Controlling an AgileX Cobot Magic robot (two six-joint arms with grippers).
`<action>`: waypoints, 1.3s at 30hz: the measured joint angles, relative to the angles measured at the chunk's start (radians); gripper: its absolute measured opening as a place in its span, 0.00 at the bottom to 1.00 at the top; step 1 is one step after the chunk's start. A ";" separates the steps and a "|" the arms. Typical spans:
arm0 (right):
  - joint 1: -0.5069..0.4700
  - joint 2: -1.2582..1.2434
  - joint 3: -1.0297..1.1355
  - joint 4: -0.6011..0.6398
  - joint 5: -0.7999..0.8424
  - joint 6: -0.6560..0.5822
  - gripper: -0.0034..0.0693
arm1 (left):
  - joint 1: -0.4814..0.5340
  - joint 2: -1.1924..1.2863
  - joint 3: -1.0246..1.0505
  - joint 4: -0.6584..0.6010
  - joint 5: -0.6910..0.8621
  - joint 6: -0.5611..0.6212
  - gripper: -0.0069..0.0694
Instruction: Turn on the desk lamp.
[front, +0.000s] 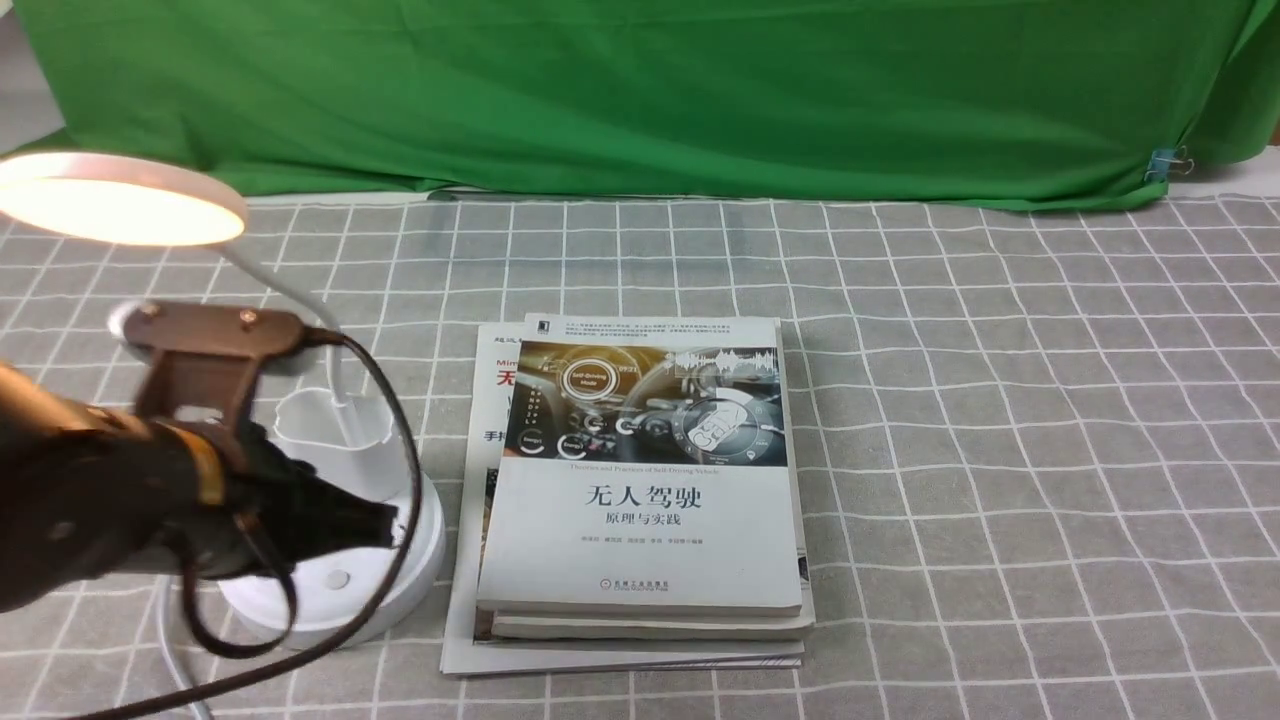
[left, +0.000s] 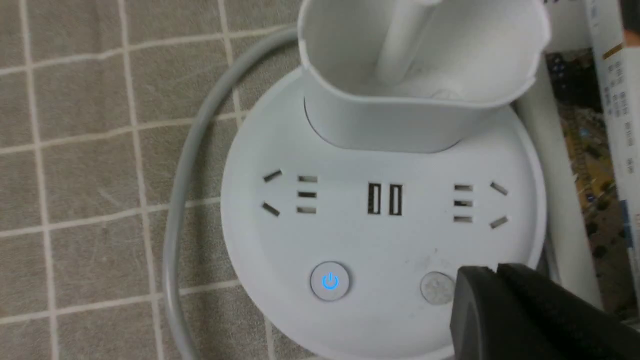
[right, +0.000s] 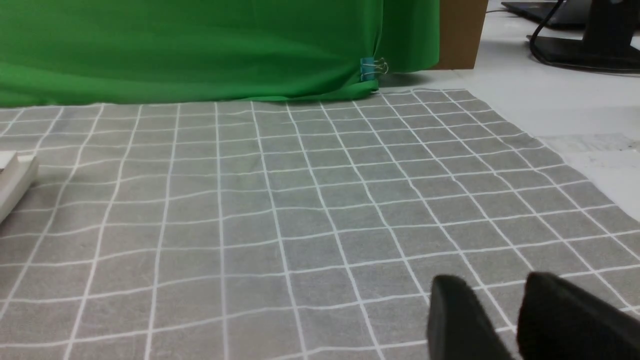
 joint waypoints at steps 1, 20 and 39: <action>0.000 0.000 0.000 0.000 0.000 0.000 0.38 | 0.000 -0.016 0.004 -0.003 0.001 0.000 0.10; 0.000 0.000 0.000 0.000 0.000 0.000 0.38 | 0.000 -0.753 0.314 -0.108 -0.288 0.058 0.10; 0.000 0.000 0.000 0.000 0.000 0.000 0.38 | 0.036 -0.887 0.411 -0.070 -0.392 0.159 0.10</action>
